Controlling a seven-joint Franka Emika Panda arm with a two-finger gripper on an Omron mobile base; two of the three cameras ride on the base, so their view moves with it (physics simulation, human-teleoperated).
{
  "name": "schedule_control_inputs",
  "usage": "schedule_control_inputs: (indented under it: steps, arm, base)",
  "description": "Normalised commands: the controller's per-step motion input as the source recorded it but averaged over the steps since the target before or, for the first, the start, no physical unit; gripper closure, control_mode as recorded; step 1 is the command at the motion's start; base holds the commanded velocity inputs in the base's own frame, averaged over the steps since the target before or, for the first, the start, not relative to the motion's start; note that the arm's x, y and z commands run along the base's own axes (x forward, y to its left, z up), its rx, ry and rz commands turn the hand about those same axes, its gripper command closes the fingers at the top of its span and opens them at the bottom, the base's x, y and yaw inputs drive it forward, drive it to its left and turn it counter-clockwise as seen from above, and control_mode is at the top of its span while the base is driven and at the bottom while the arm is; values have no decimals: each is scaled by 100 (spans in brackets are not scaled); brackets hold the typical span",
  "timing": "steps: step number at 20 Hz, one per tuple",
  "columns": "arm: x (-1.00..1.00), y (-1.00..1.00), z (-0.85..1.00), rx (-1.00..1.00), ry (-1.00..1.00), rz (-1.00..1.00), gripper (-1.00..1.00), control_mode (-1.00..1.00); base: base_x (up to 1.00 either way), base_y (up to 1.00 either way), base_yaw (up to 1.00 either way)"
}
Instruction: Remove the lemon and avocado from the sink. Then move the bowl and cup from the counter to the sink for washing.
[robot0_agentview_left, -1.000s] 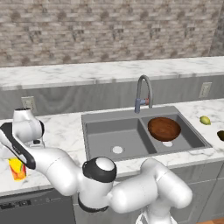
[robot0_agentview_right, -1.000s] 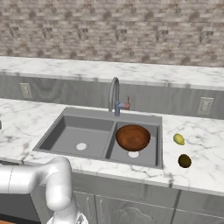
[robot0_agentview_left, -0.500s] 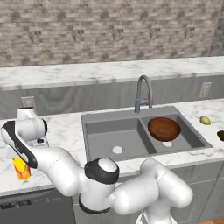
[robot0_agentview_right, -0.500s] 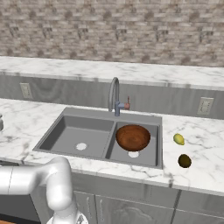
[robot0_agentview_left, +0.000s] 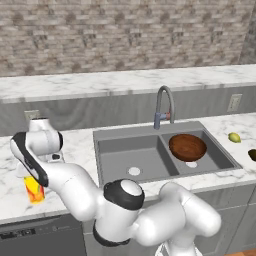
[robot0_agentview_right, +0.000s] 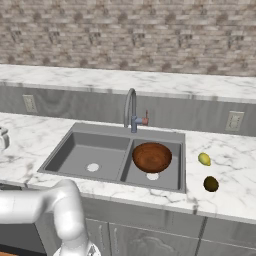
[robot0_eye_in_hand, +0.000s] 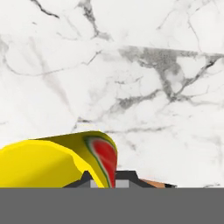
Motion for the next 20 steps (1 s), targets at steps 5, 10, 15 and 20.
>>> schedule_control_inputs:
  steps: [5,10,15,20]
  arm:
    - [-4,-34,20,0,1,3,100,-100]
    - [-2,-37,19,0,0,5,100,-100]
    - [-1,-36,19,0,0,4,100,-100]
    - [0,-34,19,0,0,1,100,-100]
  base:
    - [0,0,0]
    - [0,0,0]
    - [0,0,0]
    - [0,0,0]
